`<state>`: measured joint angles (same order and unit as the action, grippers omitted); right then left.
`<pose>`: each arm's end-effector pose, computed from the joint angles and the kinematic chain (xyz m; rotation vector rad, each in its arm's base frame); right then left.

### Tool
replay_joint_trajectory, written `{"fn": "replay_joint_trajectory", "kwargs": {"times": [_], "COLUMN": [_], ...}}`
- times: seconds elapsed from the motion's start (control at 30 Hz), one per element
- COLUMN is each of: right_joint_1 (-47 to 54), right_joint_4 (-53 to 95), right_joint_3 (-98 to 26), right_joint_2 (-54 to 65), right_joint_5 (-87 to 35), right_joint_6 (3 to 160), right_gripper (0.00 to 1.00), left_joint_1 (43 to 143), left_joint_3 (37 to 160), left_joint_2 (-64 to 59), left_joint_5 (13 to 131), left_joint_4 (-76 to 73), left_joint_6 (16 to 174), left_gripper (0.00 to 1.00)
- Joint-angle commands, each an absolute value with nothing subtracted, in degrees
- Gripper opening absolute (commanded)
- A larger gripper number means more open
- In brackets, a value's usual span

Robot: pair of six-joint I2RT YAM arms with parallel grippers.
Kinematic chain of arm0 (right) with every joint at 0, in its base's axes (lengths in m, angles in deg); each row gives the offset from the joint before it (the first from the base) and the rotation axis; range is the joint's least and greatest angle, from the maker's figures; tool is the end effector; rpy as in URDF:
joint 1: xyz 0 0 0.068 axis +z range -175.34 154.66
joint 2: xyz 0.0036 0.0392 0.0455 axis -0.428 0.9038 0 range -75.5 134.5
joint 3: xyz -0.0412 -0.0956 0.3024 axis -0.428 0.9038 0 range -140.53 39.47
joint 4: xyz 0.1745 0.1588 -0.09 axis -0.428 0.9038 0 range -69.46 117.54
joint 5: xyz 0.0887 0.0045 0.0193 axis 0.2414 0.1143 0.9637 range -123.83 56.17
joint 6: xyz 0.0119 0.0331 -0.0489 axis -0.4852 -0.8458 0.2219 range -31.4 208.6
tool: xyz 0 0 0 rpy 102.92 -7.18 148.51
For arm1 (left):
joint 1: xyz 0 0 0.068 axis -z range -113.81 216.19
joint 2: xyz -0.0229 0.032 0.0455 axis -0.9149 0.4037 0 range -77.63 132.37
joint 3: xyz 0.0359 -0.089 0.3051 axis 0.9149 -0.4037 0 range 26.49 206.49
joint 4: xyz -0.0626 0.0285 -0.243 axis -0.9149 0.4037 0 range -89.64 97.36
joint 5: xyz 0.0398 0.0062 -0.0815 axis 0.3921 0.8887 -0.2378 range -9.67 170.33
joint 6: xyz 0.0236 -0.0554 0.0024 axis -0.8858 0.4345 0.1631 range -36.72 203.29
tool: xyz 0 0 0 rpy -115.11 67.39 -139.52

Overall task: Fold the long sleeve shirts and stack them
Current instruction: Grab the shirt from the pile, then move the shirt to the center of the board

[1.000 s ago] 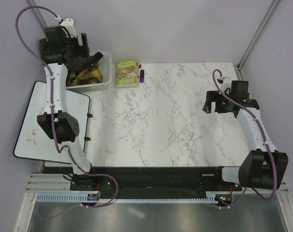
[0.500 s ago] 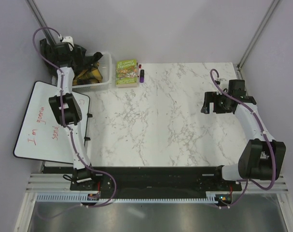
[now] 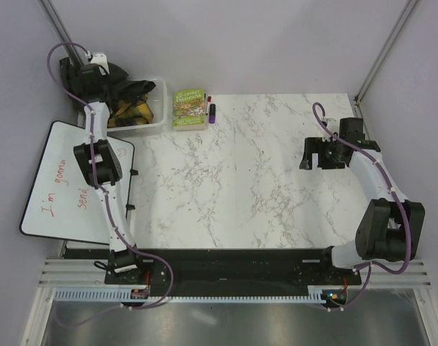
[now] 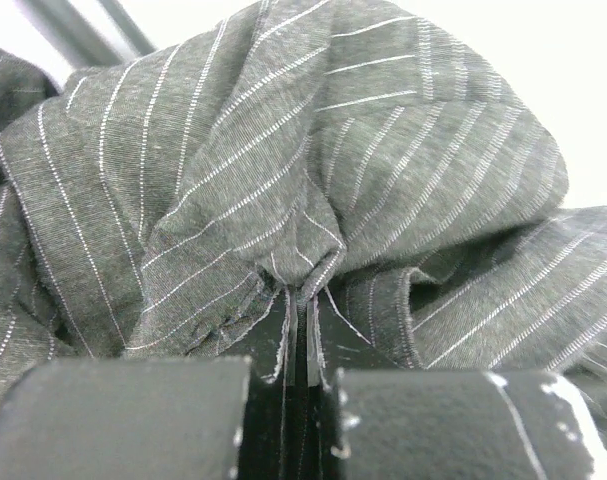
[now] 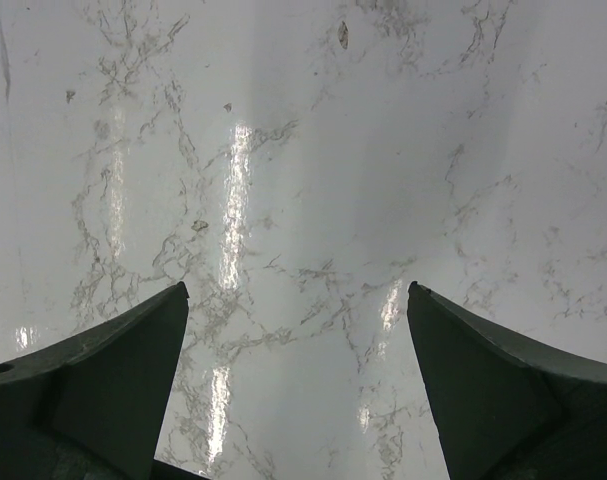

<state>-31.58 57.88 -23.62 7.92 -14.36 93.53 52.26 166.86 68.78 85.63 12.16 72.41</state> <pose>0.2879 -0.0165 0.3002 -0.0969 2.5280 0.3603 0.6138 0.1564 0.2850 -0.1146 1.8953 0.3828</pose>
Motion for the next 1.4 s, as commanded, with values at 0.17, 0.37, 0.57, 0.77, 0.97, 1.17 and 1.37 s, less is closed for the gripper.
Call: {"fn": "replay_joint_trajectory", "kwargs": {"times": [0.17,0.37,0.57,0.77,0.97,1.17,1.37], "right_joint_1": [-32.19,-34.74,-36.85,-39.05,-40.46,-40.46,-34.33], "right_joint_4": [58.42,58.95,58.95,59.91,60.35,68.84,78.19], "right_joint_3": [-27.5,-27.76,-28.38,-29.26,-28.91,-34.69,-36.47], "right_joint_2": [6.42,4.31,2.63,2.28,2.02,3.86,5.01], "right_joint_5": [-10.37,-7.29,-6.76,-5.53,-5.0,-2.29,1.33], "right_joint_6": [93.35,92.38,91.76,91.85,93.16,103.14,115.84], "right_gripper": [0.98,0.98,0.98,0.98,0.98,0.98,0.98], "left_joint_1": [58.8,69.34,80.51,87.46,88.25,87.21,78.33], "left_joint_3": [160.61,164.29,171.33,159.86,130.89,107.99,93.14], "left_joint_2": [36.74,25.12,21.6,17.39,10.18,3.14,-1.51], "left_joint_5": [58.81,56.52,58.89,52.92,43.61,46.31,36.49], "left_joint_4": [18.64,22.95,21.73,20.58,19.17,28.55,35.25], "left_joint_6": [77.3,81.35,88.63,95.06,94.99,76.89,65.92], "left_gripper": [0.02,0.02,0.02,0.02,0.04,0.91,0.99]}}
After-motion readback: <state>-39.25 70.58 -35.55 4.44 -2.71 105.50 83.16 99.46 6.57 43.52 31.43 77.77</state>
